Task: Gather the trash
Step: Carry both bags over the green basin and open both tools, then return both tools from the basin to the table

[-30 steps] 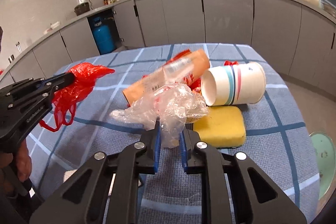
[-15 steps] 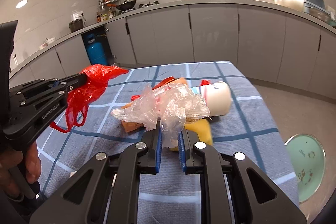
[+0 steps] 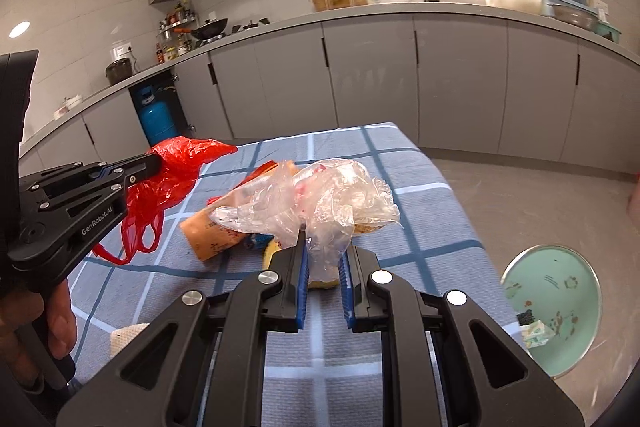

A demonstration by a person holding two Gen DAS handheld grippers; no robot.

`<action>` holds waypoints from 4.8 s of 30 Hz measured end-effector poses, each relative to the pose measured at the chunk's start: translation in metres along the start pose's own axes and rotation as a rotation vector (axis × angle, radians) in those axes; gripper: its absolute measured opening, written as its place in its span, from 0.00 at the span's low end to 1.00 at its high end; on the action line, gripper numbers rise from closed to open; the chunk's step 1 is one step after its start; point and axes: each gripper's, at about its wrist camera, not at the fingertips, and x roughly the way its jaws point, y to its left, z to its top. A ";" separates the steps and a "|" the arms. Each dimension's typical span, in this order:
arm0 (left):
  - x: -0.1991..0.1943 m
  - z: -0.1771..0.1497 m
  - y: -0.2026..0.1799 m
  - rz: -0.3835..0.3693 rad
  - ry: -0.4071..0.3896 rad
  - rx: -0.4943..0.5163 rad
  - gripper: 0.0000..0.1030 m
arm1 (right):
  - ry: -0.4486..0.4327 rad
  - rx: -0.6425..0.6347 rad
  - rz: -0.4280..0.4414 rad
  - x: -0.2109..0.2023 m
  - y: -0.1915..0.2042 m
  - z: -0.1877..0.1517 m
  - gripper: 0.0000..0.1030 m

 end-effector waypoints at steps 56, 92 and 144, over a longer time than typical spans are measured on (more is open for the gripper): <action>0.070 0.022 -0.297 -0.432 0.067 0.282 0.05 | 0.102 0.326 -0.426 -0.006 -0.285 -0.072 0.15; 0.058 0.013 -0.268 -0.339 0.042 0.267 0.85 | 0.097 0.395 -0.396 -0.019 -0.274 -0.088 0.56; -0.022 -0.118 0.026 -0.023 0.194 0.085 0.89 | 0.103 0.013 -0.126 -0.013 0.011 -0.078 0.91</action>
